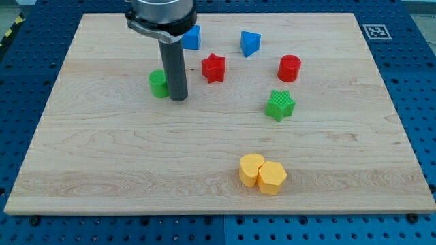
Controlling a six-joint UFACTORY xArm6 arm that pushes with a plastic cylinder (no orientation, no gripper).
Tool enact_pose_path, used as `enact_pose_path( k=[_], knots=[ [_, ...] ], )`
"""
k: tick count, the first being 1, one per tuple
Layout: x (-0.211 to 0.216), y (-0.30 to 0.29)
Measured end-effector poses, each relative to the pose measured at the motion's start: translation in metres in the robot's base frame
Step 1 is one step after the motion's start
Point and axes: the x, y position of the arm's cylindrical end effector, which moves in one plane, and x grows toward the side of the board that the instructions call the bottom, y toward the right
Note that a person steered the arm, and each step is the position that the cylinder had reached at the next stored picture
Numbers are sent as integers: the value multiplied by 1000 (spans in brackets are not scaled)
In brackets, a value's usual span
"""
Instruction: Push the green circle left to the red star
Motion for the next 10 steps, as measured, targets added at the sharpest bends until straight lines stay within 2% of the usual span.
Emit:
enact_pose_path(
  k=[2,10],
  knots=[
    [0,-83],
    [-9,-42]
  ],
)
